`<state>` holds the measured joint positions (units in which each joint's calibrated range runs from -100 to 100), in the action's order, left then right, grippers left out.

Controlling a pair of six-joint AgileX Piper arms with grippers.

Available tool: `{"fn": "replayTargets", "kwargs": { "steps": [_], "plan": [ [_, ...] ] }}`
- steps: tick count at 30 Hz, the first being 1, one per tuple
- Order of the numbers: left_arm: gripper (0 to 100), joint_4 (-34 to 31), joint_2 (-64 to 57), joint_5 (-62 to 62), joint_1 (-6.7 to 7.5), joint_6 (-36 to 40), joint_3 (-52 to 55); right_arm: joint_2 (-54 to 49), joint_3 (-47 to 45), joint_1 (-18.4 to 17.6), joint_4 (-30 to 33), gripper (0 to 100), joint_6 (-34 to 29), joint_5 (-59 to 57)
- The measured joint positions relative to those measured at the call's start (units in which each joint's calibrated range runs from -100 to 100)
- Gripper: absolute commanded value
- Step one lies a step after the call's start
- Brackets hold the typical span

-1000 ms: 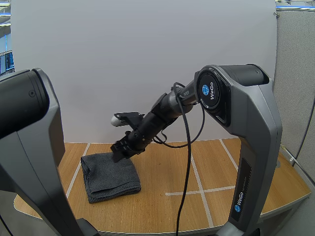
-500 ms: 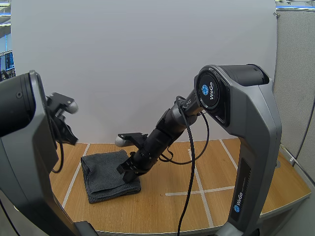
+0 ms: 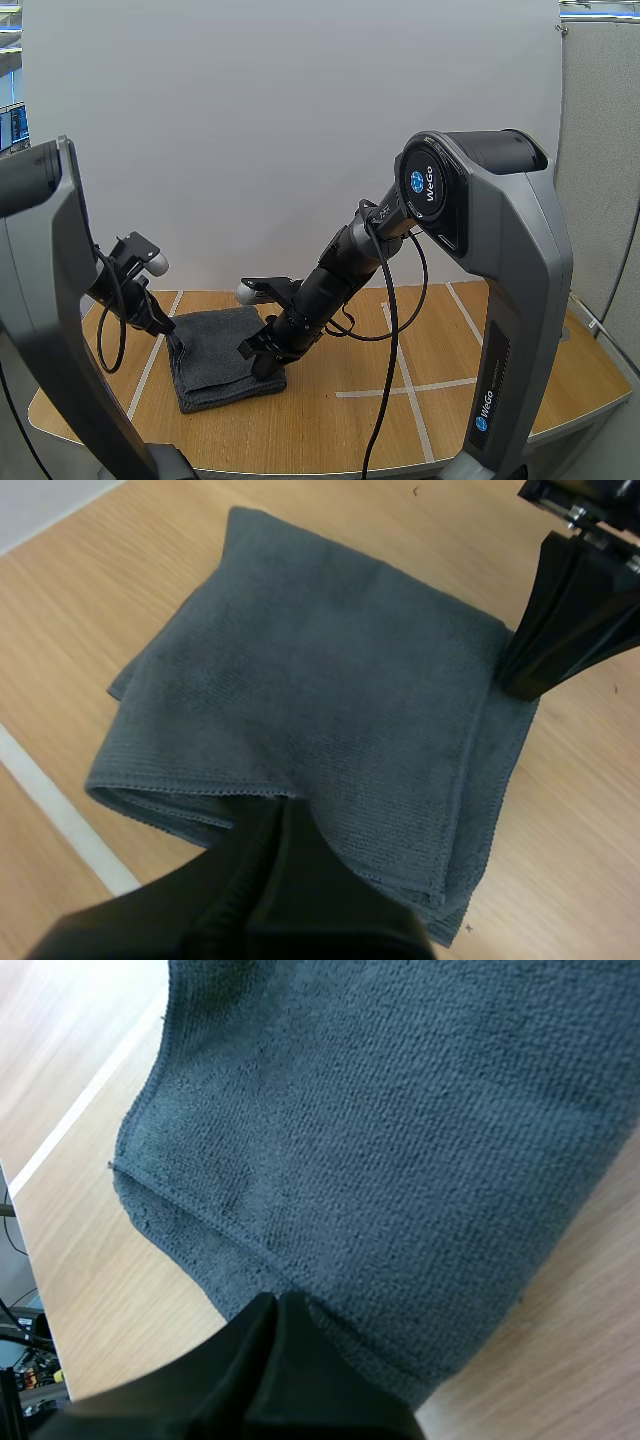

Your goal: Fold the towel

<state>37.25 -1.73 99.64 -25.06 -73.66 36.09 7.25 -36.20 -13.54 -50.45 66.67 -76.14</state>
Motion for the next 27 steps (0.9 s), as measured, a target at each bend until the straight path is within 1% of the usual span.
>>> {"fn": "replayTargets", "kwargs": {
  "steps": [1,7,9,10,16,18,20,27],
  "plan": [
    [0,0.0,3.0,0.0,0.00,-1.6,0.0,0.0,0.0,0.0,0.0,0,-0.2,-0.1],
    [0,0.0,5.3,0.0,0.00,-2.7,0.0,0.0,0.0,0.0,0.0,0,-0.2,-0.3],
    [0,0.0,8.9,-0.1,0.00,-4.2,0.0,0.0,0.0,0.0,0.0,0,-0.2,-0.5],
    [0,0.2,11.2,-0.1,0.16,-5.9,0.0,0.0,0.0,0.0,0.0,0,-0.2,-1.4],
    [0,0.2,12.6,-2.6,0.80,-6.1,0.0,0.0,0.0,0.0,0.0,0,-0.2,-2.1],
    [0,0.2,13.3,-4.0,1.50,-6.1,0.0,0.0,0.0,0.0,0.0,0,-0.2,-2.1],
    [0,0.4,14.4,-9.4,2.69,-6.1,0.0,0.0,0.0,0.0,0.0,0,-0.2,-2.1],
    [0,2.5,15.5,-16.8,4.55,-6.0,0.0,0.0,0.0,0.0,0.0,0,-0.5,-2.4]
  ]
}}
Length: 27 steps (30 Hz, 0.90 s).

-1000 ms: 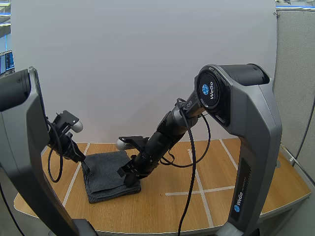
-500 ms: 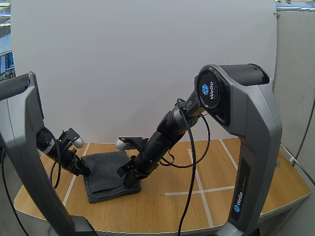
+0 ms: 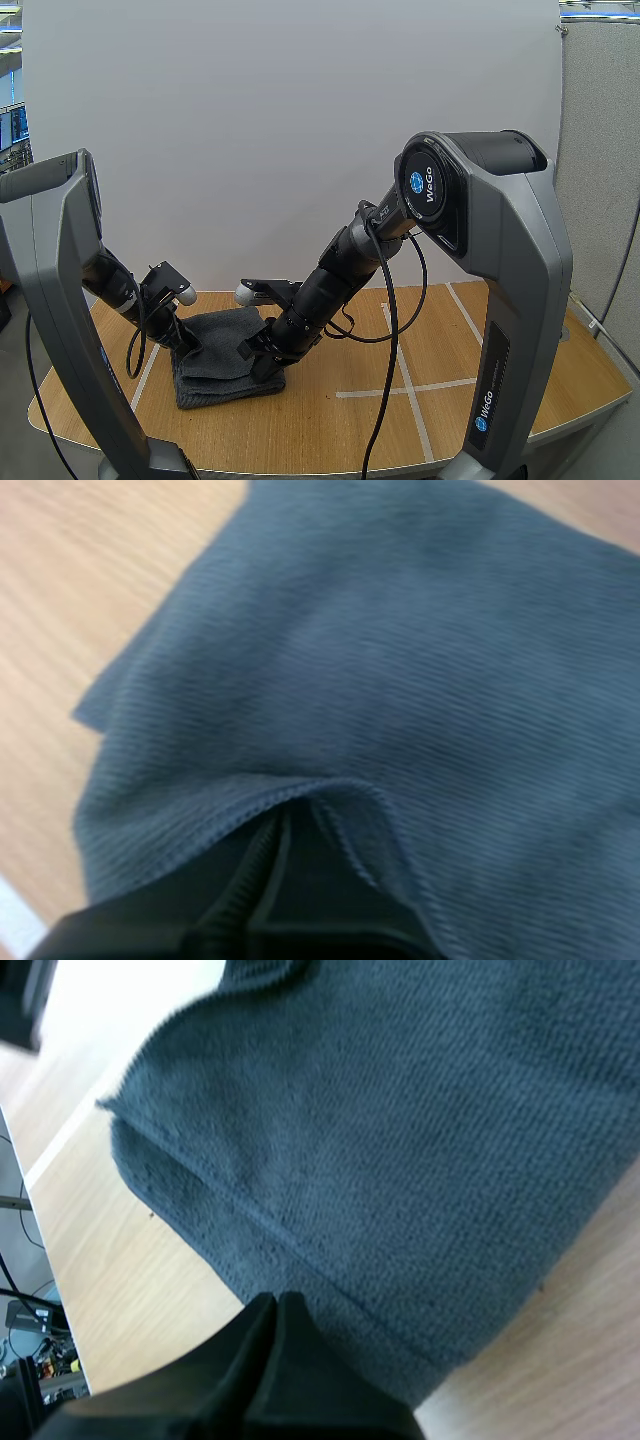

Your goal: Fold the towel

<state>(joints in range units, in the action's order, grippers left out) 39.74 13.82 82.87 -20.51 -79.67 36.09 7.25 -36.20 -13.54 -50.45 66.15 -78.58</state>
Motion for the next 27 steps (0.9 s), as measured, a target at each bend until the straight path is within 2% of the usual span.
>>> {"fn": "replayTargets", "kwargs": {
  "steps": [3,12,15,16,19,23,25,27],
  "plan": [
    [0,0.9,1.5,-3.9,1.20,0.9,-1.0,0.0,0.0,0.0,0.3,0,-0.3,0.0],
    [0,2.8,5.5,-10.2,2.32,4.3,-5.7,0.0,0.0,0.0,4.0,0,-1.2,-0.3],
    [0,2.8,7.3,-10.9,3.69,5.2,-5.9,0.0,0.0,0.0,7.8,0,-3.0,5.3],
    [0,2.6,8.0,-11.3,4.58,6.0,-6.2,0.0,0.0,0.0,8.5,0,-3.4,6.3],
    [0,2.1,8.6,-13.2,6.60,7.7,-6.8,0.0,0.0,0.0,9.4,0,-3.6,7.4],
    [0,2.3,9.1,-14.4,8.40,8.7,-7.2,0.0,0.0,0.0,11.1,0,-4.3,9.2],
    [0,2.8,9.2,-15.6,10.02,8.9,-7.3,0.0,0.0,1.3,12.7,0,-5.3,10.4],
    [0,2.8,9.2,-16.2,10.53,8.9,-7.3,0.0,0.0,2.1,12.8,0,-5.3,10.6]
  ]
}}
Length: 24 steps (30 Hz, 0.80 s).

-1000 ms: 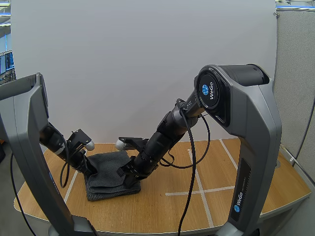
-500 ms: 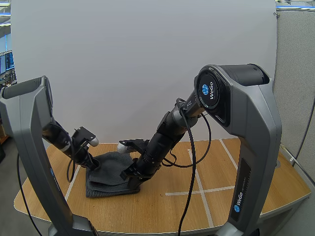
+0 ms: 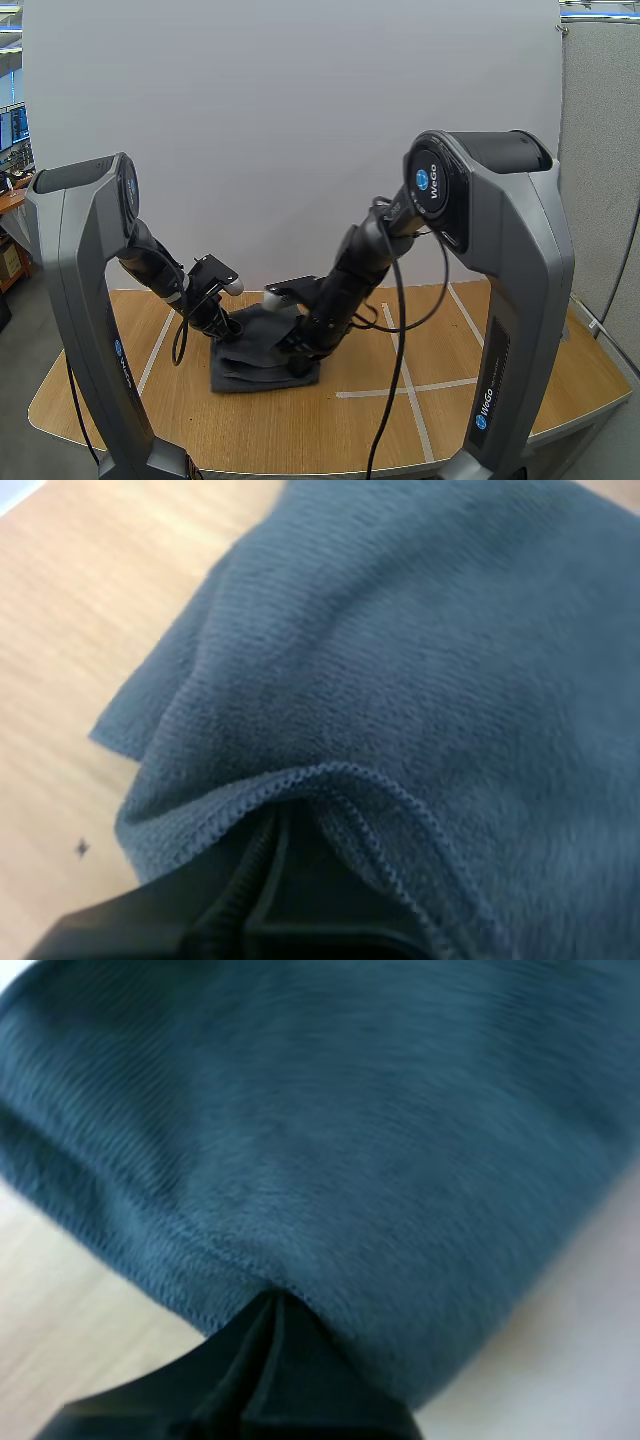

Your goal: Fold the towel

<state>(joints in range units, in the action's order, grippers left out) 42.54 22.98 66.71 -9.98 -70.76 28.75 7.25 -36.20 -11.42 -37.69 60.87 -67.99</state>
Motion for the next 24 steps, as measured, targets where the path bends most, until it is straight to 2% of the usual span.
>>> {"fn": "replayTargets", "kwargs": {
  "steps": [1,7,12,14,15,17,19,24],
  "plan": [
    [0,0.1,0.1,-0.2,0.53,0.0,0.0,0.0,0.0,0.8,0.1,0,0.0,0.0],
    [0,1.1,0.2,-0.3,1.41,0.2,0.0,-0.2,0.0,4.7,0.4,0,-0.3,-0.6],
    [0,1.9,0.1,0.3,1.41,0.2,-0.2,-2.0,0.0,5.0,0.0,0,-0.4,-5.3],
    [0,1.7,0.0,2.0,1.41,0.5,-0.5,-5.5,0.0,5.0,-1.9,0,-0.4,-7.7],
    [0,1.5,-0.4,3.7,1.41,0.7,-0.6,-8.8,0.0,5.0,-2.6,0,-0.4,-7.8],
    [0,0.9,-3.2,16.2,1.41,1.4,-1.1,-11.3,0.0,5.0,-3.1,0,-0.4,-8.8],
    [0,0.9,-5.2,21.3,1.35,1.8,-1.4,-14.1,0.0,5.0,-3.7,0,-0.3,-9.0],
    [0,1.2,-10.9,25.8,0.90,2.5,-2.1,-15.9,0.0,5.0,-4.1,0,0.1,-7.7]
  ]
}}
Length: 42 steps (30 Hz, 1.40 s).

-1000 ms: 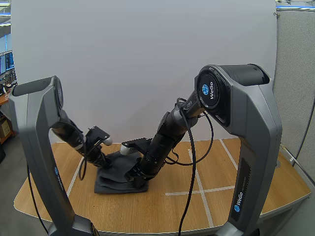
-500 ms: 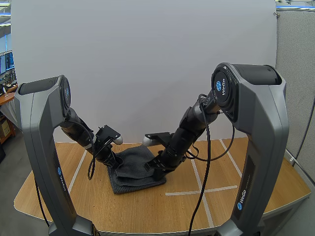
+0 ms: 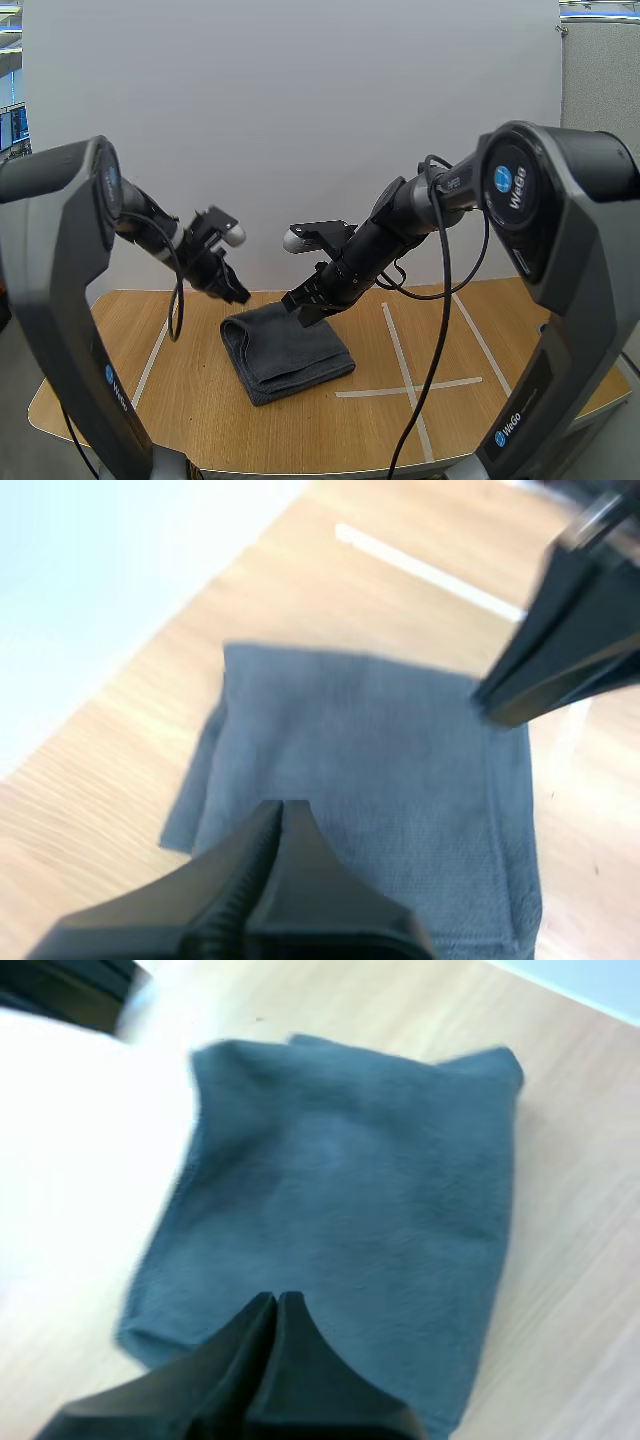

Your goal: Fold the towel

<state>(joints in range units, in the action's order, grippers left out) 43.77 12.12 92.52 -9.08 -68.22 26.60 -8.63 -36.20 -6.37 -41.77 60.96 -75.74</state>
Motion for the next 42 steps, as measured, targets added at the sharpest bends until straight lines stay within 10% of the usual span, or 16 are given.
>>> {"fn": "replayTargets", "kwargs": {
  "steps": [42],
  "plan": [
    [0,-3.9,6.9,-5.4,-0.38,3.3,-1.2,16.2,0.0,2.6,0.4,0,2.8,10.2]
  ]
}}
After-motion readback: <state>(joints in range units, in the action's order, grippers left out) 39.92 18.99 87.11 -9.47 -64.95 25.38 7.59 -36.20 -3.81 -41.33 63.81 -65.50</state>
